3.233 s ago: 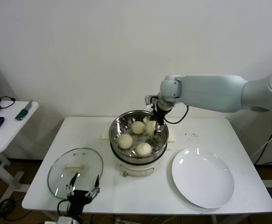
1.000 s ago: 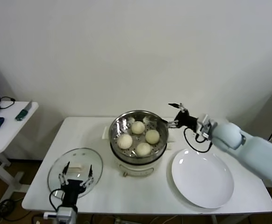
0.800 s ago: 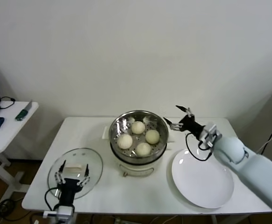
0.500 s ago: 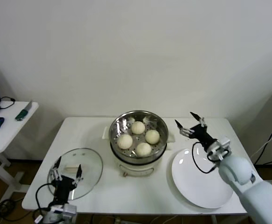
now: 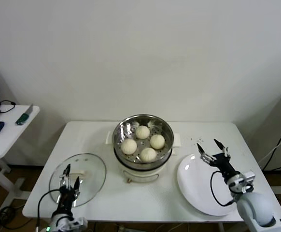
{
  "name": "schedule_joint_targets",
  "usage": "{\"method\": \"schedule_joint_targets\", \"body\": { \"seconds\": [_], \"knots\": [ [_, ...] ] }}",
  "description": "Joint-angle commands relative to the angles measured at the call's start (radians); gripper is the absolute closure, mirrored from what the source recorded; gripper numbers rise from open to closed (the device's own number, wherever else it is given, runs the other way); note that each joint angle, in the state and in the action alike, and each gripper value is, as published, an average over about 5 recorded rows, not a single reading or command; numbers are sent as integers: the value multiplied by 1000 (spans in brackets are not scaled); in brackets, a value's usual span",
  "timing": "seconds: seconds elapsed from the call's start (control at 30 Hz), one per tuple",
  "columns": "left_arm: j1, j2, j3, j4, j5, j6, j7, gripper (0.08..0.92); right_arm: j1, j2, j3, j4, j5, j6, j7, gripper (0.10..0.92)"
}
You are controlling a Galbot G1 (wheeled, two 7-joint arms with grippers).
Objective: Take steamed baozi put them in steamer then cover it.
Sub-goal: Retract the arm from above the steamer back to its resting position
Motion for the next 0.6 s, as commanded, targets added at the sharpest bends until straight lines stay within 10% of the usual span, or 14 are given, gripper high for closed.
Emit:
{"method": "schedule_joint_targets", "body": {
  "seconds": [0.03,0.6],
  "knots": [
    [-110,39,29,245,193,-18,-7,177,-97,78,97,6,-66,0,-35,203],
    [-264,60,24,366,191,-22,-56,177,-101,105,90,-14,-113,31,-55,203]
  ]
}}
